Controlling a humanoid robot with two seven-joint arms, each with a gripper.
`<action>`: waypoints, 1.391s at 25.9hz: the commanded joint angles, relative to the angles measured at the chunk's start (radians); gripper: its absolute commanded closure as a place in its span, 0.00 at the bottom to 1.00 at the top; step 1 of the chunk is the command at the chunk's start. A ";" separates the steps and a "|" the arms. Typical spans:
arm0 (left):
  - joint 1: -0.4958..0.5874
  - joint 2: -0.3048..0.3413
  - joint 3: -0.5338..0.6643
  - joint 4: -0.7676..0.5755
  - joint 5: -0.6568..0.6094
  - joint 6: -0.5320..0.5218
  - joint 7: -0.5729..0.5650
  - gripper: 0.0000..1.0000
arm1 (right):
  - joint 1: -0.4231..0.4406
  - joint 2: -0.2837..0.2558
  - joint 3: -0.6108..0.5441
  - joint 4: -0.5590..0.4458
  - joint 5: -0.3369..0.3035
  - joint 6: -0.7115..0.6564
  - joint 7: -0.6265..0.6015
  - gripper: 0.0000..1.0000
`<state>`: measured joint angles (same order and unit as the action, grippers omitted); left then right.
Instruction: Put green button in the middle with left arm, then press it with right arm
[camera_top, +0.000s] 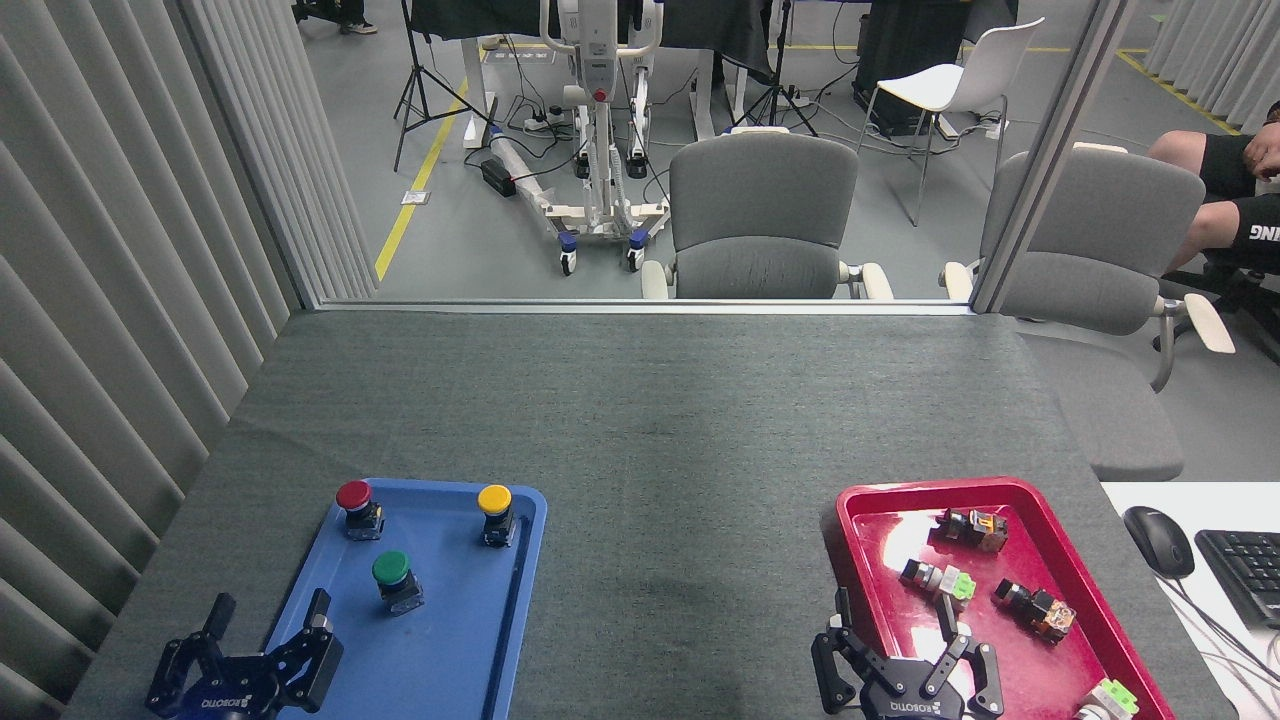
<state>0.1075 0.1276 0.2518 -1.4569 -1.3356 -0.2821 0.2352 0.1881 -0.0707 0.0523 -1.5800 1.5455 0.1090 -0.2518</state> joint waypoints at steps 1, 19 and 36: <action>0.003 0.014 0.011 0.000 0.009 -0.003 0.001 0.00 | -0.003 0.005 0.001 -0.003 0.001 0.001 0.003 0.00; 0.021 0.007 0.017 -0.003 0.004 -0.034 0.001 0.00 | -0.001 0.009 -0.002 -0.003 -0.001 -0.003 0.003 0.00; 0.021 0.007 0.017 -0.008 0.001 -0.052 0.003 0.00 | -0.003 -0.006 0.001 -0.002 -0.004 -0.002 -0.003 0.00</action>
<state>0.1295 0.1347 0.2684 -1.4641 -1.3346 -0.3350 0.2380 0.1841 -0.0763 0.0530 -1.5812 1.5422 0.1061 -0.2479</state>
